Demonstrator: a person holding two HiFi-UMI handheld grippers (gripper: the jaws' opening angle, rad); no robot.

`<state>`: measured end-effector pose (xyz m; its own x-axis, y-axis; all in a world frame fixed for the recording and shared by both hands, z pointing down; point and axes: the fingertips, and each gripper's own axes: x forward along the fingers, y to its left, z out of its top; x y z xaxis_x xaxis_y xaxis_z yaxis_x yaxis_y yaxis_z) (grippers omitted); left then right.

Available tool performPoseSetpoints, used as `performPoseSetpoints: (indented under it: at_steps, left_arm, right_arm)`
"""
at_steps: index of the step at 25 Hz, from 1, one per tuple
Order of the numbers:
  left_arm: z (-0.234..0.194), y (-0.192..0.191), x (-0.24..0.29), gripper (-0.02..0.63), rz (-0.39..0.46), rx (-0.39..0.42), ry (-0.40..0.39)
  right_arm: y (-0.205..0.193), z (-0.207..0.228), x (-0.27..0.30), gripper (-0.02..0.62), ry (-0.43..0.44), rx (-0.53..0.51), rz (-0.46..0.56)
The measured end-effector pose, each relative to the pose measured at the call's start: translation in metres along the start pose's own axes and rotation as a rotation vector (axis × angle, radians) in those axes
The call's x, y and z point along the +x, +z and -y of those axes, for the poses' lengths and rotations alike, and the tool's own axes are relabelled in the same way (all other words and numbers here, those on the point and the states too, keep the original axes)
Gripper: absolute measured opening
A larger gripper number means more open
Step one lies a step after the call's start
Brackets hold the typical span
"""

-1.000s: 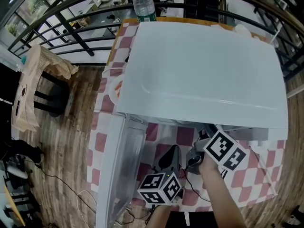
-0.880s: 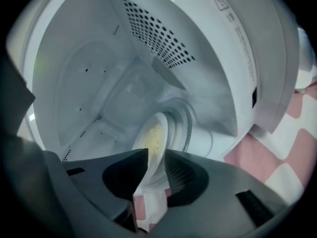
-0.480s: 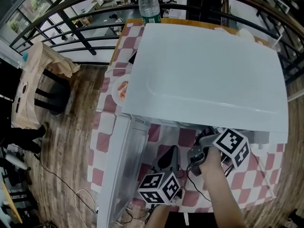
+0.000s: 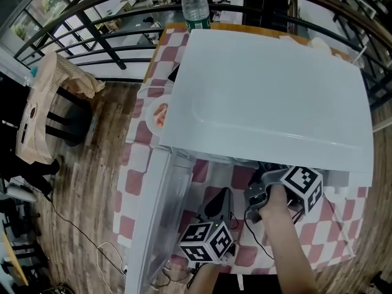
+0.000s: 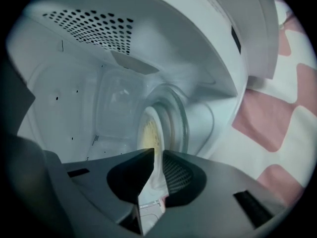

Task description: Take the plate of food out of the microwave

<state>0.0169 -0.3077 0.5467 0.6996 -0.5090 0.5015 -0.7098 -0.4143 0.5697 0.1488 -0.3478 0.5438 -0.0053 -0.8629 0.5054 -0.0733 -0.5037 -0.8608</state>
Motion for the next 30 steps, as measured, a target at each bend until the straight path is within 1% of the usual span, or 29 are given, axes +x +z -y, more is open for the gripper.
performPoseSetpoints:
  at_steps: [2, 10, 17, 19, 20, 21, 23, 25, 27, 30]
  left_arm:
    - [0.000, -0.001, 0.000, 0.012, -0.003, -0.001, 0.000]
    - [-0.001, -0.005, -0.002, 0.012, -0.008, -0.003, 0.005]
    - [-0.002, -0.008, -0.007, 0.012, -0.008, -0.003, 0.008]
    - [-0.002, -0.009, -0.008, 0.012, -0.009, -0.006, 0.009]
    - [-0.002, -0.010, -0.008, 0.012, -0.009, -0.008, 0.010]
    - [-0.002, -0.011, -0.009, 0.012, -0.010, -0.010, 0.010]
    - [-0.002, -0.012, -0.009, 0.012, -0.011, -0.011, 0.008]
    - [-0.002, -0.012, -0.010, 0.012, -0.012, -0.012, 0.008]
    - [-0.001, -0.013, -0.011, 0.012, -0.011, -0.010, 0.008]
    - [0.000, -0.013, -0.012, 0.012, -0.011, 0.001, 0.009]
  right_arm:
    - [-0.001, 0.001, 0.000, 0.015, 0.002, 0.002, 0.003]
    - [-0.007, 0.001, -0.004, 0.014, 0.030, 0.009, 0.010]
    - [-0.019, 0.012, -0.030, 0.015, 0.010, 0.021, 0.027]
    - [-0.022, 0.015, -0.032, 0.022, 0.021, 0.036, 0.018]
    - [-0.022, 0.016, -0.031, 0.037, 0.020, 0.044, 0.012]
    - [-0.023, 0.018, -0.032, 0.052, 0.009, 0.048, 0.006]
    - [-0.023, 0.021, -0.033, 0.059, -0.027, 0.046, -0.008]
    - [-0.023, 0.019, -0.030, 0.114, -0.034, 0.039, -0.022]
    - [-0.023, 0.018, -0.024, 0.115, -0.016, 0.030, -0.034]
    - [-0.024, 0.020, -0.016, 0.114, -0.019, 0.014, -0.046]
